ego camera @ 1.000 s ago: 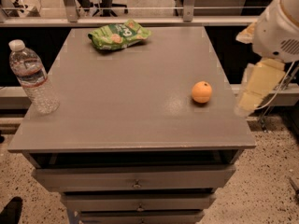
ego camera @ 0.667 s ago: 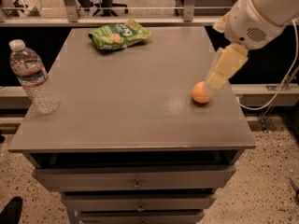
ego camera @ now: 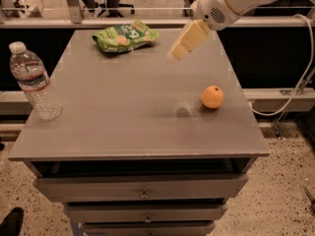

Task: Pick green rice chip bag

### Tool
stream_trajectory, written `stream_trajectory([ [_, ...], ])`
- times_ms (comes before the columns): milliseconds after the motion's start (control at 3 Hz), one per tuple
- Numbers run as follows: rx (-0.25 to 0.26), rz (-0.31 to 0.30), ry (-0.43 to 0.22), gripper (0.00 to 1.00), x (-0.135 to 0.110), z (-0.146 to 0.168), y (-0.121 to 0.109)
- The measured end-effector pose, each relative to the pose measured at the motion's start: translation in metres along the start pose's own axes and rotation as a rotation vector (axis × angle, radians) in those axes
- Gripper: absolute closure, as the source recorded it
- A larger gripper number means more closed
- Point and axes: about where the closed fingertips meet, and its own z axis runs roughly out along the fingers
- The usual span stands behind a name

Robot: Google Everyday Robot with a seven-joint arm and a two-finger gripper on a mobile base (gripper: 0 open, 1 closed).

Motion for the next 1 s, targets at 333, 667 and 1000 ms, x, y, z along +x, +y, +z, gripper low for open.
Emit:
stream_trajectory([
  [333,0.000,0.000,0.000,0.00,0.000,0.000,0.000],
  [667,0.022,-0.010,-0.034,0.00,-0.006,0.014,0.000],
  [1000,0.022,-0.010,-0.126,0.00,-0.014,0.070,0.001],
])
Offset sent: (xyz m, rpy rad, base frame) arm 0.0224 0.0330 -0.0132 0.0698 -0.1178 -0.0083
